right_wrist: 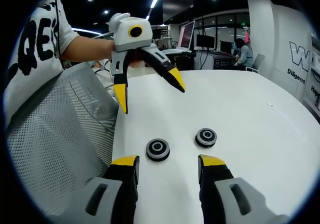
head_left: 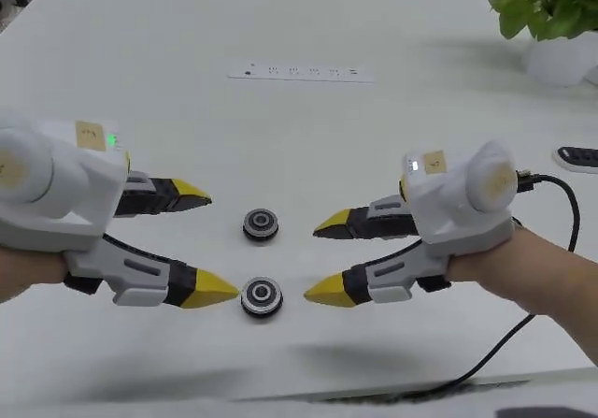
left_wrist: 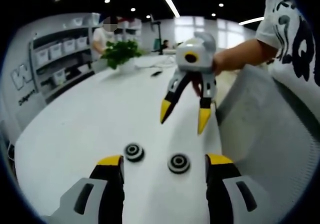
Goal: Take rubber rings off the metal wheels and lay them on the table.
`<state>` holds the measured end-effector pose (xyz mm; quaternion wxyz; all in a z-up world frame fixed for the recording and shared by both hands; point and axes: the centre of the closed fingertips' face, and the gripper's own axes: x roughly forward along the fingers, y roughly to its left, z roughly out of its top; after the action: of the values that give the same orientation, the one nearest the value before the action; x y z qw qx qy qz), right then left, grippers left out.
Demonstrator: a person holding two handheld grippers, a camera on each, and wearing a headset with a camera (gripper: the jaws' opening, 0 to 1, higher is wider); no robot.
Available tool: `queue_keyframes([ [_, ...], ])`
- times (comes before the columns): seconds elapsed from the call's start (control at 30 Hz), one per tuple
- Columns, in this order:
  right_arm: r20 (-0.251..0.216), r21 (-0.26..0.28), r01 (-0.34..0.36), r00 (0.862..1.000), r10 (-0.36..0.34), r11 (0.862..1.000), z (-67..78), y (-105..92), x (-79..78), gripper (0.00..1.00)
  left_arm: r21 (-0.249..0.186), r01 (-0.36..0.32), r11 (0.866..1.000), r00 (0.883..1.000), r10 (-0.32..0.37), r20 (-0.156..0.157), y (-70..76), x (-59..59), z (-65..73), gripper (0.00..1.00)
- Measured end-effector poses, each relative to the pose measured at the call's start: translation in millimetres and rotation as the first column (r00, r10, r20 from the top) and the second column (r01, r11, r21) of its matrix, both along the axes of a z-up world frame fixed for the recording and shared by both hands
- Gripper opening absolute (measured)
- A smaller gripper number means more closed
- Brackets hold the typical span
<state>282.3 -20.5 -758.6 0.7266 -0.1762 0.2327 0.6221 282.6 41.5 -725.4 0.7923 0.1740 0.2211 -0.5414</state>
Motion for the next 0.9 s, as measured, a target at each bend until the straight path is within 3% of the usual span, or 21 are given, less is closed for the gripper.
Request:
queue_keyframes([
  [0.9, -0.057, -0.016, -0.042, 0.998, 0.041, 0.999, -18.3, 9.4, -9.0, 0.38, 0.034, 0.066, 0.997, 0.996, -0.064, -0.064, -16.4, -8.7, -30.7, 0.54],
])
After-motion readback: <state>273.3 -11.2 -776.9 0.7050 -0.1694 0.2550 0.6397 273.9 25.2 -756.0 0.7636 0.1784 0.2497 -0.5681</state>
